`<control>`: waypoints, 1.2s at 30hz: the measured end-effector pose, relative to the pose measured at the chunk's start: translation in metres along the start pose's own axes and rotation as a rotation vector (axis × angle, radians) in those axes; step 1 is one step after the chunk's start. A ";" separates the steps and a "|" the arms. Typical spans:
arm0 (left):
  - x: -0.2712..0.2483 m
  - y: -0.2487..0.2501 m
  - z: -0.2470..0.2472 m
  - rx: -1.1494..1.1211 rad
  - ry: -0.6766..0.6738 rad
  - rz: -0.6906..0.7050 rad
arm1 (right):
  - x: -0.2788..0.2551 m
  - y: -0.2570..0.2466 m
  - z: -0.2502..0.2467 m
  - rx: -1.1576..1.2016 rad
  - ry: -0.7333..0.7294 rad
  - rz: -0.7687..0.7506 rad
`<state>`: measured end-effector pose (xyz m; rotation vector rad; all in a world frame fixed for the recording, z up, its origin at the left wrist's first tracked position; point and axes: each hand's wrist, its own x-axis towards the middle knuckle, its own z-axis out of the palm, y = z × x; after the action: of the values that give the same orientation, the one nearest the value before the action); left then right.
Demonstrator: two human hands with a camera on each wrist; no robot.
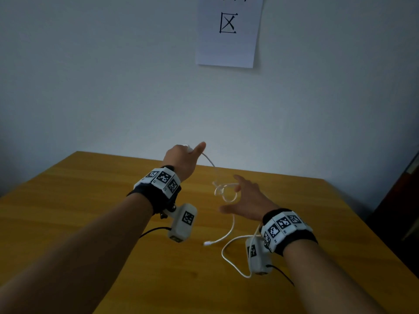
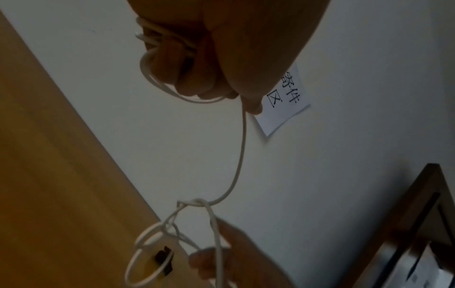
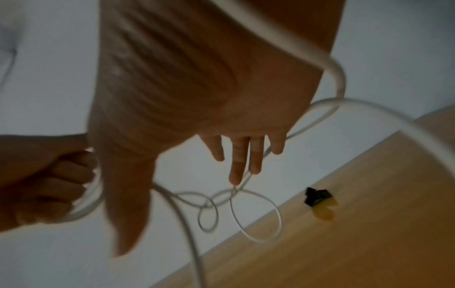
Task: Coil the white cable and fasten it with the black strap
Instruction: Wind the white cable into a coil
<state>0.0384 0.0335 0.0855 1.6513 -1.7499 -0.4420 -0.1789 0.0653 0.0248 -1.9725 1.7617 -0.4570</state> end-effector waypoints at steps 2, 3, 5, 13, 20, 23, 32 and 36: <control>-0.004 0.002 0.006 0.013 -0.030 0.004 | -0.004 -0.017 -0.002 0.082 -0.034 -0.054; -0.007 0.004 0.008 0.020 -0.041 0.005 | -0.004 -0.025 -0.002 0.123 -0.017 -0.080; -0.009 0.007 0.014 0.014 -0.070 -0.013 | 0.000 -0.036 -0.002 0.189 0.082 -0.127; -0.013 0.009 0.021 -0.722 -0.411 -0.214 | 0.011 -0.037 0.018 0.084 0.154 -0.262; -0.016 0.005 0.021 -1.427 -0.627 -0.309 | 0.007 -0.025 0.029 0.148 0.190 -0.339; -0.017 0.010 0.020 -1.600 -0.460 -0.346 | 0.004 -0.022 0.032 0.158 0.140 -0.321; -0.009 0.000 0.026 -1.385 -0.174 -0.077 | 0.000 -0.014 0.031 -0.011 0.079 -0.292; -0.006 -0.007 0.037 -0.842 -0.007 0.054 | 0.000 -0.011 0.028 -0.160 0.069 -0.252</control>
<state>0.0189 0.0304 0.0534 0.9889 -1.3181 -0.9920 -0.1548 0.0692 0.0076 -2.3318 1.6412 -0.4841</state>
